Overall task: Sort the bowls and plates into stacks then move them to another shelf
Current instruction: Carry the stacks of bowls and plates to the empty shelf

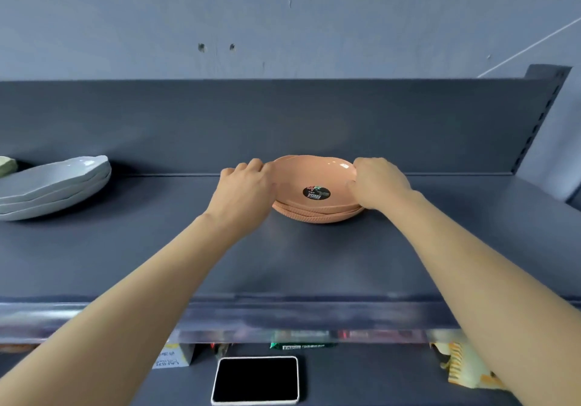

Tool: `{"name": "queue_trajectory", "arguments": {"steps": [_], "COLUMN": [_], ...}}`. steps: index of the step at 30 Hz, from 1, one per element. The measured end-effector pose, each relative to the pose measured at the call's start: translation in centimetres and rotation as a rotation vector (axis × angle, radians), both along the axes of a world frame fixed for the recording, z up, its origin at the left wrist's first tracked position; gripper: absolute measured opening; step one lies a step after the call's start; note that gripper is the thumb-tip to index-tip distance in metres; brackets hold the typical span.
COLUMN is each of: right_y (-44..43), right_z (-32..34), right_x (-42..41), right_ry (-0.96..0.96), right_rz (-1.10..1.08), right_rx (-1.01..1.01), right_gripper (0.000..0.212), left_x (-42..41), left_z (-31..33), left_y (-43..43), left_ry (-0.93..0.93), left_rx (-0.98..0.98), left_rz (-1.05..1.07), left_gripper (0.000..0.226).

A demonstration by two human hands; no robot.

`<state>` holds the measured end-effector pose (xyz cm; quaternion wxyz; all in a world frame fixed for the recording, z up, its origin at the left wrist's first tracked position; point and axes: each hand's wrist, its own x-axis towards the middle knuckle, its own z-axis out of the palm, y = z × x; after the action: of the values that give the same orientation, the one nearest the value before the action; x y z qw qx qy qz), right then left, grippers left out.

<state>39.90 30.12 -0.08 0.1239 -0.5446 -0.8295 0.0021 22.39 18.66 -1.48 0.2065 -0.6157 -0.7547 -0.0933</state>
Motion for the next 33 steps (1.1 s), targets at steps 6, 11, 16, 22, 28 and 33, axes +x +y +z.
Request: {"name": "queue_trajectory", "arguments": {"steps": [6, 11, 16, 22, 28, 33], "right_y": [1.3, 1.9, 2.3, 1.9, 1.8, 2.0], "right_z": [0.6, 0.3, 0.6, 0.3, 0.7, 0.1], "right_x": [-0.3, -0.5, -0.3, -0.5, -0.4, -0.3], "right_ry": [0.043, 0.165, 0.345, 0.381, 0.41, 0.367], "right_rz": [-0.134, -0.204, -0.251, -0.27, -0.285, -0.276], "right_rx": [-0.049, -0.037, -0.069, -0.115, -0.104, -0.124], "right_gripper": [0.02, 0.03, 0.028, 0.026, 0.026, 0.024], "left_x": [-1.1, -1.7, -1.9, -2.4, -2.2, -2.1], "left_z": [0.3, 0.8, 0.9, 0.6, 0.9, 0.8], "left_y": [1.9, 2.9, 3.0, 3.3, 3.8, 3.9], "left_ry": [-0.349, -0.574, -0.6, -0.69, -0.692, -0.722], "left_rx": [-0.043, -0.084, -0.094, -0.125, -0.106, -0.095], "left_rz": [0.067, 0.085, 0.053, 0.048, 0.068, 0.082], "left_gripper": [0.026, 0.034, 0.039, 0.042, 0.041, 0.039]}}
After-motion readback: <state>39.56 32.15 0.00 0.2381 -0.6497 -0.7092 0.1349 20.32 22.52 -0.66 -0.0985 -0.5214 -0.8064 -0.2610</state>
